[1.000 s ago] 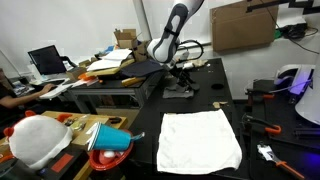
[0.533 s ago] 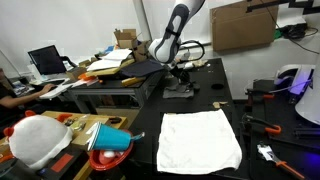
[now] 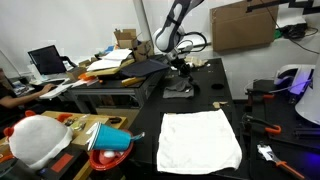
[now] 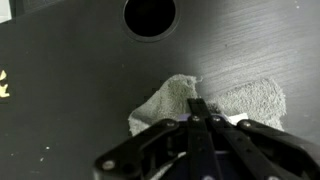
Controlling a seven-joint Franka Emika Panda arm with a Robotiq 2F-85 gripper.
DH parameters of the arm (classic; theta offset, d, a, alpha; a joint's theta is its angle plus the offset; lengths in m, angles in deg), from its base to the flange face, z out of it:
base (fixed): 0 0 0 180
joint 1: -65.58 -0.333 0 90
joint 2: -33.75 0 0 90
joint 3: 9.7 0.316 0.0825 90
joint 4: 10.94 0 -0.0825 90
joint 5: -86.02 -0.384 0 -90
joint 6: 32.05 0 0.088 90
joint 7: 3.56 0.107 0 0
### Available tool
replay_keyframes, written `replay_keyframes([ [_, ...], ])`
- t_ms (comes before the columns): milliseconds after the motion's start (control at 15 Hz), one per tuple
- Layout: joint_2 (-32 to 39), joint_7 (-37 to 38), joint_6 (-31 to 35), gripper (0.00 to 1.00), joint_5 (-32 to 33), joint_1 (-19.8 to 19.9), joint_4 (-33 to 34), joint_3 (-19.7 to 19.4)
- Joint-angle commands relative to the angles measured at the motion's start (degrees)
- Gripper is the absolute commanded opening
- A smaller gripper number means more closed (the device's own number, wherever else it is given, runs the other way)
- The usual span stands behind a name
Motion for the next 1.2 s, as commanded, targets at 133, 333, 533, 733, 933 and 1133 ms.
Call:
replay_keyframes([
  [133,-5.83,0.22,0.04,0.0,-7.02,4.16,0.84,-1.58],
  [333,-7.44,0.91,2.16,0.0,-7.37,4.7,0.71,-2.68],
  [533,-8.73,2.5,6.5,0.0,-6.48,4.13,-0.2,-3.71],
  [733,-9.34,3.47,10.21,0.0,-2.91,2.6,-1.45,-4.89],
  [933,-9.43,5.06,12.81,0.0,2.1,1.01,-2.45,-6.12],
  [1133,-9.7,4.98,13.37,0.0,5.26,0.1,-3.54,-6.31],
])
